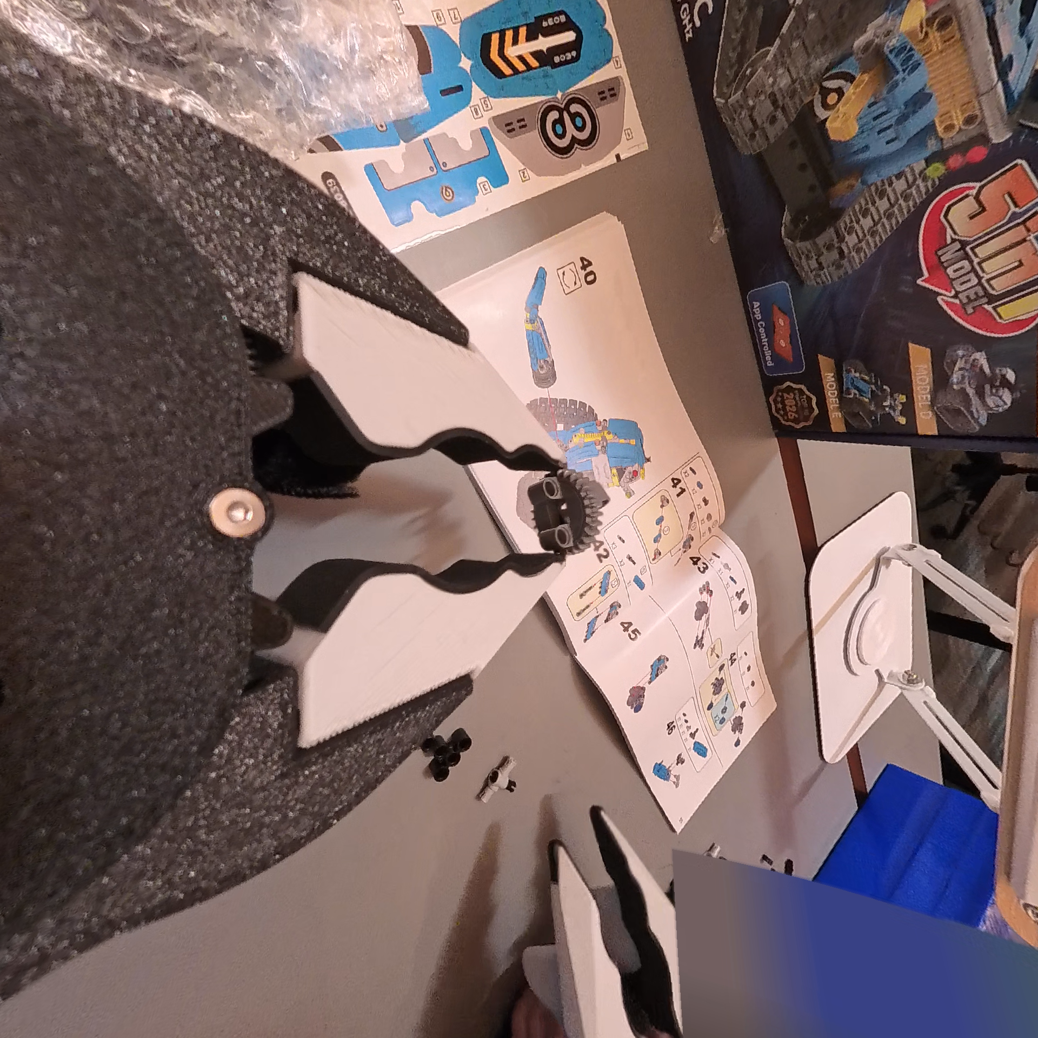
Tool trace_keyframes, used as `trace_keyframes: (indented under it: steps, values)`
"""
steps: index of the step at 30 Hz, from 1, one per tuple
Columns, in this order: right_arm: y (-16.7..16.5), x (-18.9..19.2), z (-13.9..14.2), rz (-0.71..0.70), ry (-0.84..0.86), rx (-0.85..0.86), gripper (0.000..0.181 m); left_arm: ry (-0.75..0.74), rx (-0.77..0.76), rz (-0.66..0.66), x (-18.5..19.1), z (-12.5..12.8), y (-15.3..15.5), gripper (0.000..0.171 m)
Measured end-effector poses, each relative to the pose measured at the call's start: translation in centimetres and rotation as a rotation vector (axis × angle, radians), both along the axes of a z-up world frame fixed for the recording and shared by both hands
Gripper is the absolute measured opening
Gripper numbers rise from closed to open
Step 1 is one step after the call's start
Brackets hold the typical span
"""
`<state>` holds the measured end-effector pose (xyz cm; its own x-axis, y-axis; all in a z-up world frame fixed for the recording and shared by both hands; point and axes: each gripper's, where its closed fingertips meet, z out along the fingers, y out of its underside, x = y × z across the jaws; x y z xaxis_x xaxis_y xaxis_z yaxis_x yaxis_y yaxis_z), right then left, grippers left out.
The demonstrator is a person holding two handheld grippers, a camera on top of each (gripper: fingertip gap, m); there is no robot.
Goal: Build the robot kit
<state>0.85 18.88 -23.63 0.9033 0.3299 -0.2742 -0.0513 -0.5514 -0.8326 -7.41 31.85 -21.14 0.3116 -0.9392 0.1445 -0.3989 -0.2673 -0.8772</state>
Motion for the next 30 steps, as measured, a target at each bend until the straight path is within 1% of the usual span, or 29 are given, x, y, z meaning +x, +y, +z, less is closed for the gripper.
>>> trace_keyframes:
  steps: [3,6,13,30]
  values:
    - [-0.27,-1.02,-0.42,0.056,-0.051,-0.007,0.024,0.008,0.010,0.002,-0.11,-0.13,0.10,0.029]
    - [-0.30,-1.16,-0.55,0.064,-0.080,-0.004,0.024,0.009,0.006,0.007,-0.31,-0.21,0.26,0.029]
    - [-0.09,-0.50,-0.25,0.029,-0.014,-0.009,0.023,0.001,-0.003,0.000,-0.30,-0.12,0.10,0.029]
    - [-0.06,-0.31,-0.18,0.020,0.006,-0.009,0.023,-0.009,-0.014,-0.012,-0.12,-0.13,-0.12,0.029]
